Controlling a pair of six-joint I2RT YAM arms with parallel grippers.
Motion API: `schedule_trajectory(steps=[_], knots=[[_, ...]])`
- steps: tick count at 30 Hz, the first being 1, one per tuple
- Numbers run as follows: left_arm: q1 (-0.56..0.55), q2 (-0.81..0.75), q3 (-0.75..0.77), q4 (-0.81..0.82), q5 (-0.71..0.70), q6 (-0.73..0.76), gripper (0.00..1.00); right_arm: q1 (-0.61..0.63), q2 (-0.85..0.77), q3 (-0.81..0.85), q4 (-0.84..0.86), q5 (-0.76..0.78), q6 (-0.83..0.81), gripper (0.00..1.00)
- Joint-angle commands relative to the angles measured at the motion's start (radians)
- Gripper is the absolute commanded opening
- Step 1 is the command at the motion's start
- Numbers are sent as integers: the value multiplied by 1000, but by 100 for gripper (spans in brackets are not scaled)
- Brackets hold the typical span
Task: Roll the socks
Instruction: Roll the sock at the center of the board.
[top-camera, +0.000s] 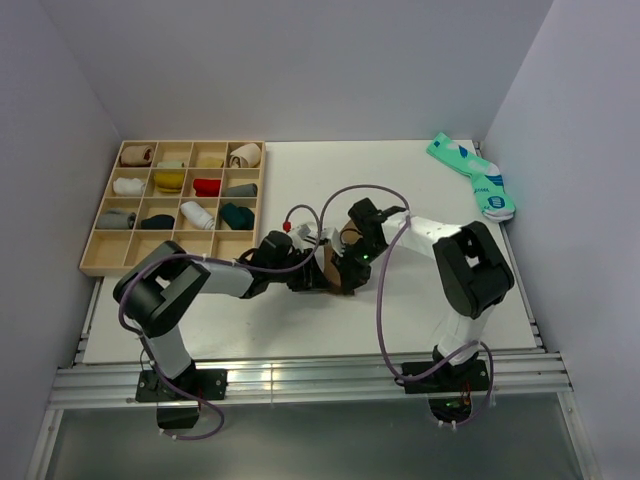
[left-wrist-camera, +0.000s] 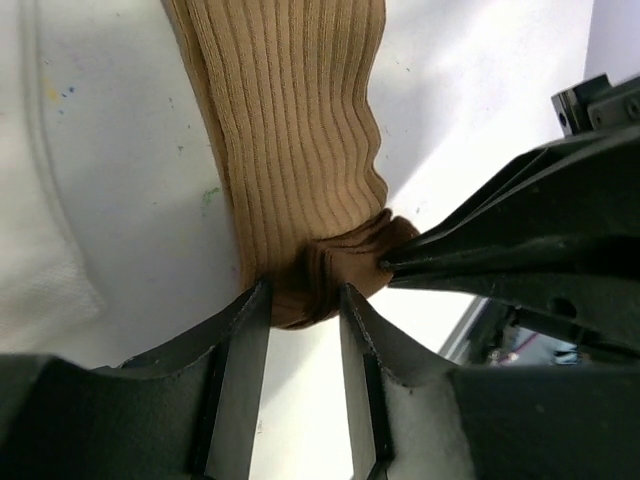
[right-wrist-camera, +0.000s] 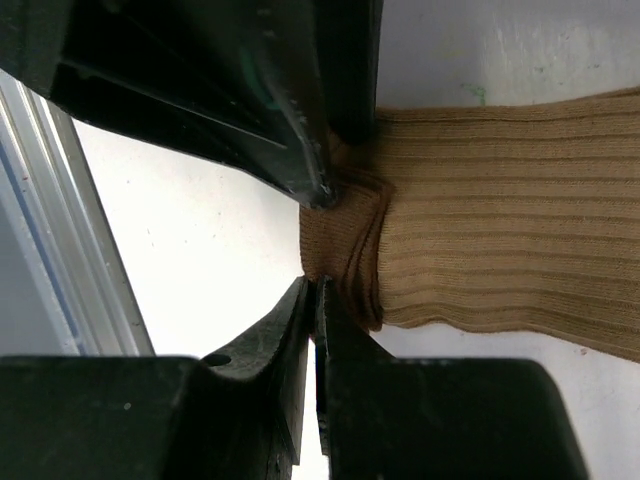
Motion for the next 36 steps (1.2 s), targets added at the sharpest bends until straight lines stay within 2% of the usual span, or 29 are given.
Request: schedule_trajectory(steps=[1,14,23,30,36], knots=[[-4,-32,-29,-13,-91,94,40,-13,27,58,-95,-8,13,6],[-30,-112,-91,90,-157,158,34,-37,158,210,-247,-86,-9,6],[-38,-144,-136,187,-168,167,32,-52,227,265,-258,-76,39,6],[-52,-162,-130,266,-137,230,33,-69,273,314,-284,-74,62,6],[-52,-118,-81,290,-115,284,37,-77,285,326,-312,-83,47,6]])
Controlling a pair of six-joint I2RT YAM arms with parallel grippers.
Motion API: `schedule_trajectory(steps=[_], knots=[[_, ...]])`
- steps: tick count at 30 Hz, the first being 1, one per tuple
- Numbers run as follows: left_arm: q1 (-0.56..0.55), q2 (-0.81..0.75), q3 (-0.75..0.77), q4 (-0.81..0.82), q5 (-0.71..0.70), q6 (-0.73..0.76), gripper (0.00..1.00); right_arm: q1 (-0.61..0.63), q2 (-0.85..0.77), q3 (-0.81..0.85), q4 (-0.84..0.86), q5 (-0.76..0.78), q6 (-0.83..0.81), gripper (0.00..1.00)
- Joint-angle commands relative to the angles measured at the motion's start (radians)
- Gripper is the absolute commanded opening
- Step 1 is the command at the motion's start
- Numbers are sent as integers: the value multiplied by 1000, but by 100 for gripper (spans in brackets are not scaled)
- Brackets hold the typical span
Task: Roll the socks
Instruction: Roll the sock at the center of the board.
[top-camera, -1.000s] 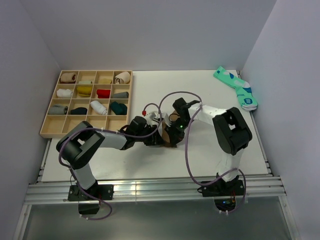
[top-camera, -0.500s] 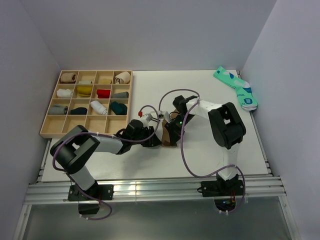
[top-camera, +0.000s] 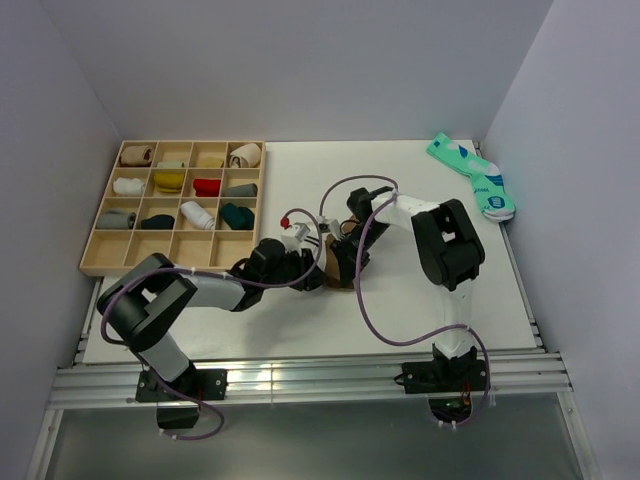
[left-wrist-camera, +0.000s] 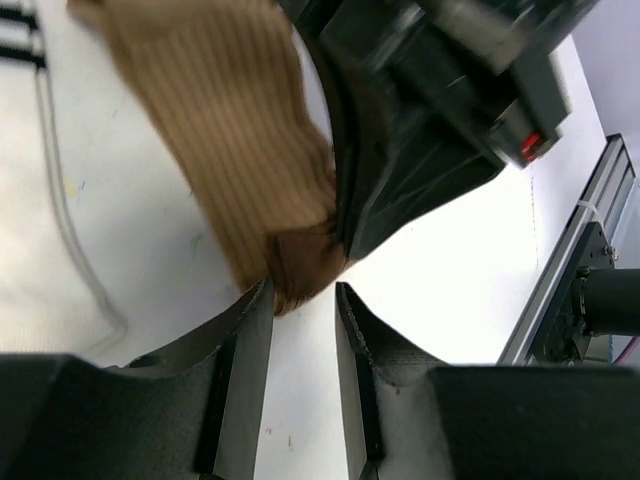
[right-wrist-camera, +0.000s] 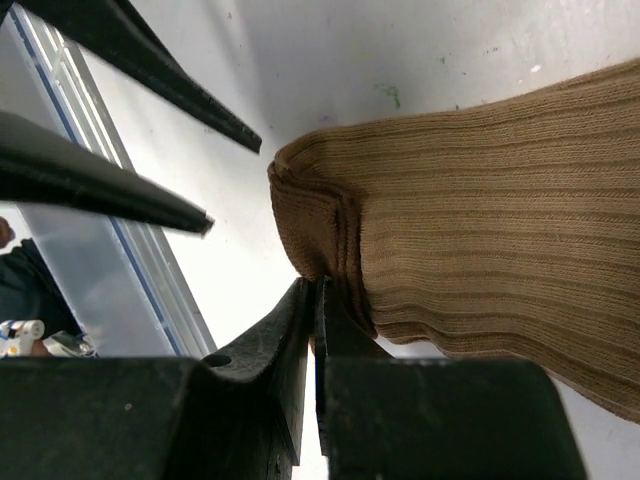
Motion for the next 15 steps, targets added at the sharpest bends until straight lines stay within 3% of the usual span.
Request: schedule_trajectory(steps=[1,15], knots=[[-5,16,58,79,39,68,37,-7,7,33,-37,-11,-6,6],[-3,171,92,242,133,30,37,-9,7,40,-56,-25,-10,6]])
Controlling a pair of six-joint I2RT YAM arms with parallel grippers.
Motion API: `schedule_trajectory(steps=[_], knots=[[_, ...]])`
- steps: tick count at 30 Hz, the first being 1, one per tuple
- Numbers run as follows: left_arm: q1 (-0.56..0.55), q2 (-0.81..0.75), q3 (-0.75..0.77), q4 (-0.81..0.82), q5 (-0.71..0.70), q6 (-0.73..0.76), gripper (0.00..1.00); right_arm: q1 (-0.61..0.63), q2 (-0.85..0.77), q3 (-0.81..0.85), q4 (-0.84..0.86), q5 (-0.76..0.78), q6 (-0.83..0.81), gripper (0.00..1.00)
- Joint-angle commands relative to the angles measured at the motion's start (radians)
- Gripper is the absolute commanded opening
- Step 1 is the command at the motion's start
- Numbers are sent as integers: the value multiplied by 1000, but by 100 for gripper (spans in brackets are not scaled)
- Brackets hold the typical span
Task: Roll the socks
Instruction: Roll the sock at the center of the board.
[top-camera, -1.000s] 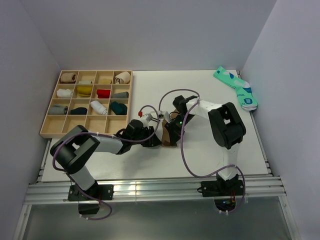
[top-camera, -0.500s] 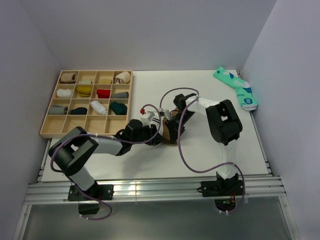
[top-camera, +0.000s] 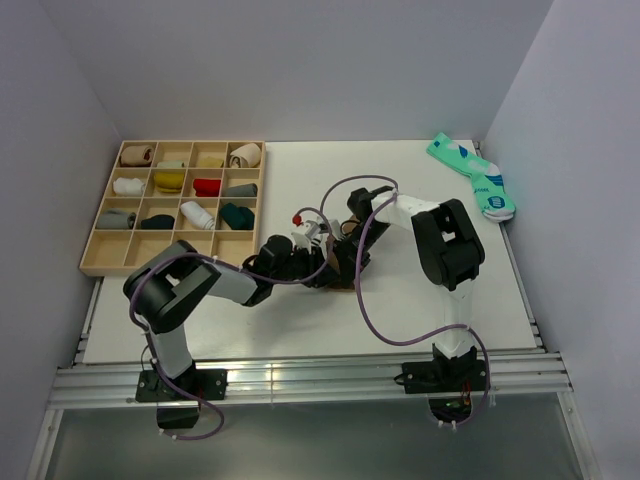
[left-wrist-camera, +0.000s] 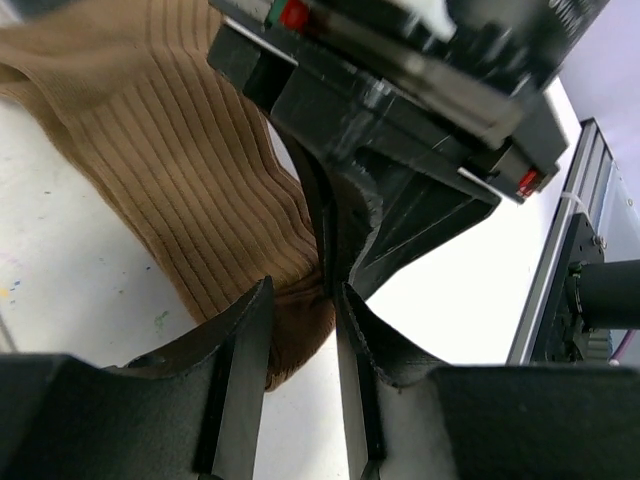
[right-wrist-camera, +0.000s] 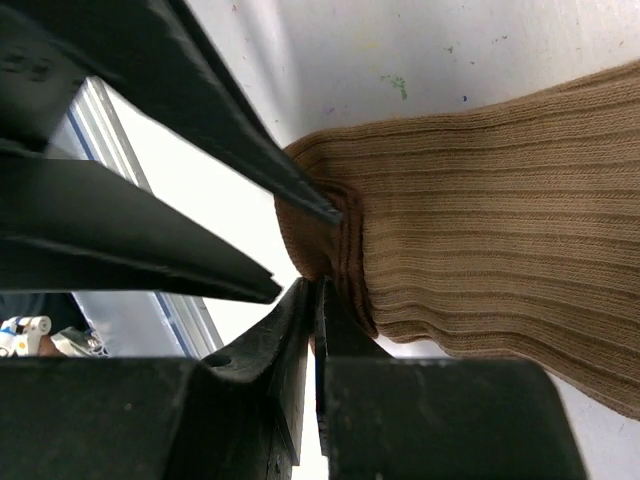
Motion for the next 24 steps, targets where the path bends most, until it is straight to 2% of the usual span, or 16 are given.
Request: schedule_trajectory(steps=[1,13,24], knots=[[-3,30,9,117,55,-17,37,-6,4,36,-33,-25,-10,6],[-3,76,-34,170,101,-24,36,-4,-18,45,-36,-34,9,5],[3,99,-63,194,161,-21,42,-19,-24,44,-19,-23,30,5]])
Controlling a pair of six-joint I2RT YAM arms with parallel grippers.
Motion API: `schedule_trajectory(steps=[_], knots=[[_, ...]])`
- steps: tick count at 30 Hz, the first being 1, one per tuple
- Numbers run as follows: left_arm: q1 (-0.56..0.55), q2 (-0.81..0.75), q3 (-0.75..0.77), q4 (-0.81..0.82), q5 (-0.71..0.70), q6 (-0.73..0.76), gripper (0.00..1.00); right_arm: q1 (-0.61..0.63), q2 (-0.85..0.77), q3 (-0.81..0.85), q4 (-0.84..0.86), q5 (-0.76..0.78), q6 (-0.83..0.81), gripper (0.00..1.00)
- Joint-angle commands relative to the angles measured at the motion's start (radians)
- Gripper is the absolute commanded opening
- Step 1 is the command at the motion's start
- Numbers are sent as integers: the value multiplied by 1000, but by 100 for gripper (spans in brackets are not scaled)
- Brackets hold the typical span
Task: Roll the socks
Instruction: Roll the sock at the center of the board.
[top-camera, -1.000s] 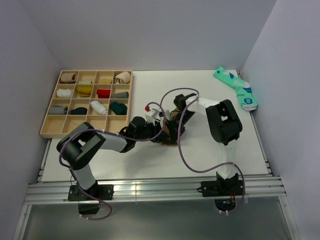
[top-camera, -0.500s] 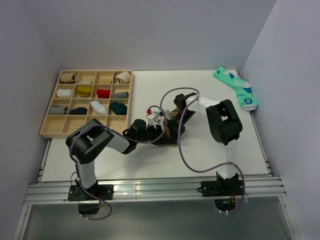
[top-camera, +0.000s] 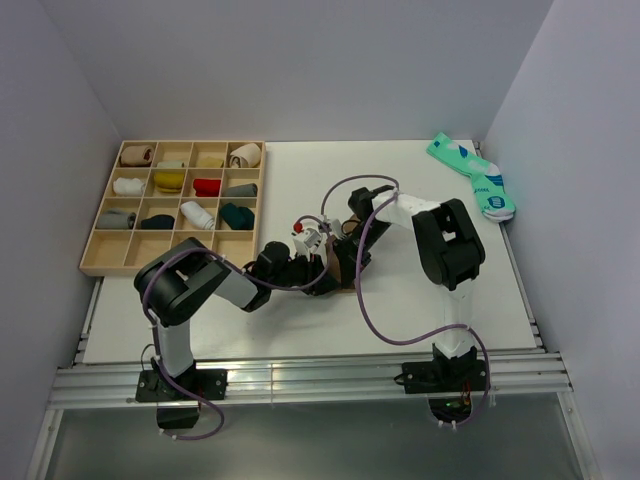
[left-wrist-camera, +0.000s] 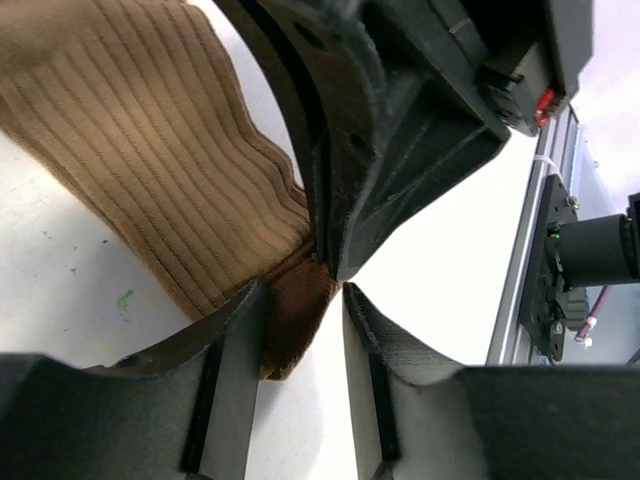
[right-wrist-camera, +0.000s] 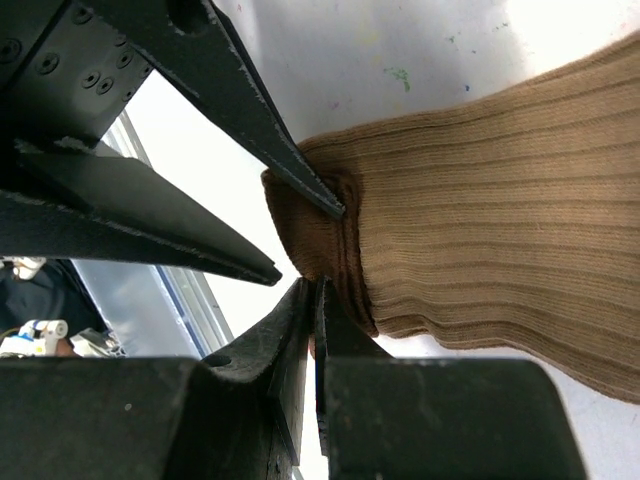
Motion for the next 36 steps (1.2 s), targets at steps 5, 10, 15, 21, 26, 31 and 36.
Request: schedule_trajectory(steps=[5,10,15,21,26,31,36], knots=[[-2,18,-11,24,53,7,43,-23,-16,43,5,-14,24,5],[0,22,-8,9,54,15,41,-30,-13,40,19,-11,42,5],[0,33,0,-6,67,18,40,-38,-5,39,31,-5,59,5],[0,47,15,-28,64,12,38,-39,13,45,45,-2,81,5],[-2,62,21,-42,59,3,27,-38,11,37,68,15,88,5],[0,97,14,-20,65,-28,9,-38,-1,9,100,32,113,9],[0,125,11,-26,74,-59,0,-38,-53,-32,152,69,124,20]])
